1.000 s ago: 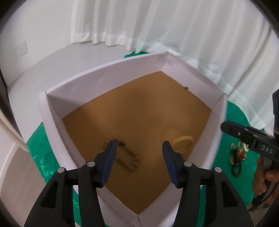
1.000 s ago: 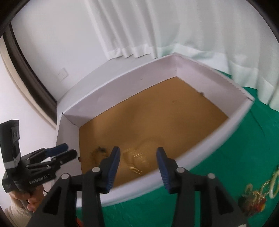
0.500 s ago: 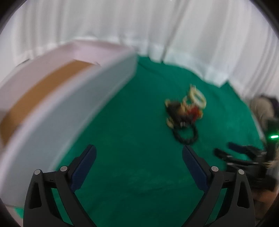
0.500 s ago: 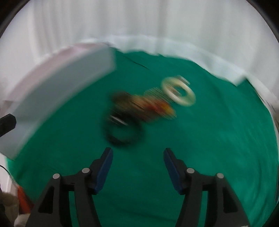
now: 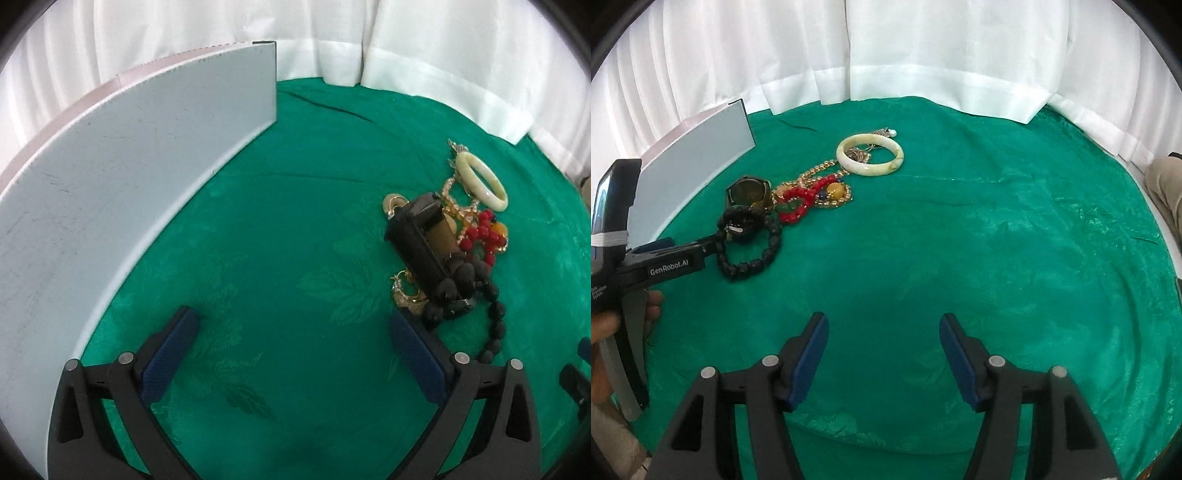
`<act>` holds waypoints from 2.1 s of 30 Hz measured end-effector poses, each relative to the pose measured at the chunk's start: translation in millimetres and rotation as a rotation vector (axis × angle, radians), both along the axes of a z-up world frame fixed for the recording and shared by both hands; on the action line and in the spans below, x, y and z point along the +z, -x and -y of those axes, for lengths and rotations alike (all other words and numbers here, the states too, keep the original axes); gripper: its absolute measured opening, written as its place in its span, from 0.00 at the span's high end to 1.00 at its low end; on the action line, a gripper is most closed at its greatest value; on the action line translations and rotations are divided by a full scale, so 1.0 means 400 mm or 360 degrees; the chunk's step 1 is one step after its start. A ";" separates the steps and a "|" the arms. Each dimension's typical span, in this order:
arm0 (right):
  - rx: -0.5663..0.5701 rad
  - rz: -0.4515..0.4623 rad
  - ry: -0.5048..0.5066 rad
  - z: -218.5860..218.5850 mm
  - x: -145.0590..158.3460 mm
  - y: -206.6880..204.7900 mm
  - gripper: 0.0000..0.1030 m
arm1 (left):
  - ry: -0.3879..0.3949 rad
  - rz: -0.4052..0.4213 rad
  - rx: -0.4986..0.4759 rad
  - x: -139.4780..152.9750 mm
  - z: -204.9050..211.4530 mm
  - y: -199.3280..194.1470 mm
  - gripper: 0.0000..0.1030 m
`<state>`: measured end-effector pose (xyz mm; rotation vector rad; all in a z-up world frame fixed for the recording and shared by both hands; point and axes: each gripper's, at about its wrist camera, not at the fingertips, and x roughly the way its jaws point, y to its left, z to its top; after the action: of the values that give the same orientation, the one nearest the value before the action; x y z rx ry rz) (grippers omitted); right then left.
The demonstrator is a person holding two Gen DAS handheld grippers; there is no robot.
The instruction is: Organize jewelry
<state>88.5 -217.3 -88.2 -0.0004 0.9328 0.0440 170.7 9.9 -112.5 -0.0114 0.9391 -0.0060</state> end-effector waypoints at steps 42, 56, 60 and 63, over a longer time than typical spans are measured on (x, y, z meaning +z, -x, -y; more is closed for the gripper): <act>0.0086 0.0068 -0.0071 -0.049 0.075 0.057 0.38 | 0.0001 0.0005 -0.0002 0.000 -0.003 0.002 0.00; 0.0038 0.0051 -0.0127 -0.040 0.058 0.045 0.38 | 0.0001 0.0007 -0.0003 0.000 -0.003 0.003 0.00; 0.0048 0.0058 -0.0159 -0.040 0.059 0.055 0.38 | 0.0001 0.0007 -0.0003 0.004 -0.004 0.007 0.00; 0.0066 0.0054 -0.0160 -0.044 0.058 0.062 0.38 | 0.0002 0.0007 -0.0003 0.002 -0.004 0.004 0.00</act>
<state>63.6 -199.5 -65.1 0.0724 0.8961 0.1289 168.9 11.6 -111.7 -0.0114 0.9347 -0.0083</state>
